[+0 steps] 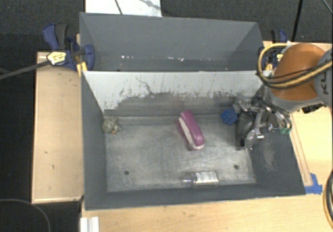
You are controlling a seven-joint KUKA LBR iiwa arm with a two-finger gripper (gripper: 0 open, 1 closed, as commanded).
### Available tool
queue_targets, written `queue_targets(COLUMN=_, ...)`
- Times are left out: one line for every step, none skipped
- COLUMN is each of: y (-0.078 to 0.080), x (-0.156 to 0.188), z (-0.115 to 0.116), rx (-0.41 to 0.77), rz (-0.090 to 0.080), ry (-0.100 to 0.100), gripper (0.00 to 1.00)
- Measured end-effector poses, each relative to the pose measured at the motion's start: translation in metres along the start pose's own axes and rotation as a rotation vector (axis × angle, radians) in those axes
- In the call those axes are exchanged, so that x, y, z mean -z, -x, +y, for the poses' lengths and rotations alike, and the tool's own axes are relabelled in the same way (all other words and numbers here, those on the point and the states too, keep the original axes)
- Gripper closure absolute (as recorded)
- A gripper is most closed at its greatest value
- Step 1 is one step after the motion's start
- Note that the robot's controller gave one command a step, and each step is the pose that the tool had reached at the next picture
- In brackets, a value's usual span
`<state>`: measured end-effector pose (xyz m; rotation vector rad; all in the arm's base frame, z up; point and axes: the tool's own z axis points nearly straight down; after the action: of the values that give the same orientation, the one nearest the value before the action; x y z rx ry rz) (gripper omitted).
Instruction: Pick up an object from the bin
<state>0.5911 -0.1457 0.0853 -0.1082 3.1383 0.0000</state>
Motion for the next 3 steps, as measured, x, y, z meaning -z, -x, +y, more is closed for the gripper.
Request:
queue_targets(y=0.0, x=-0.002, z=0.005, rx=0.003, rz=0.001, ry=0.006, gripper=1.0)
queue_targets(y=-0.008, x=0.16, z=0.021, rx=0.21, rz=-0.011, ry=-0.004, gripper=1.0)
queue_targets(y=-0.01, x=0.156, z=0.021, rx=0.206, rz=-0.003, ry=0.0, gripper=0.0)
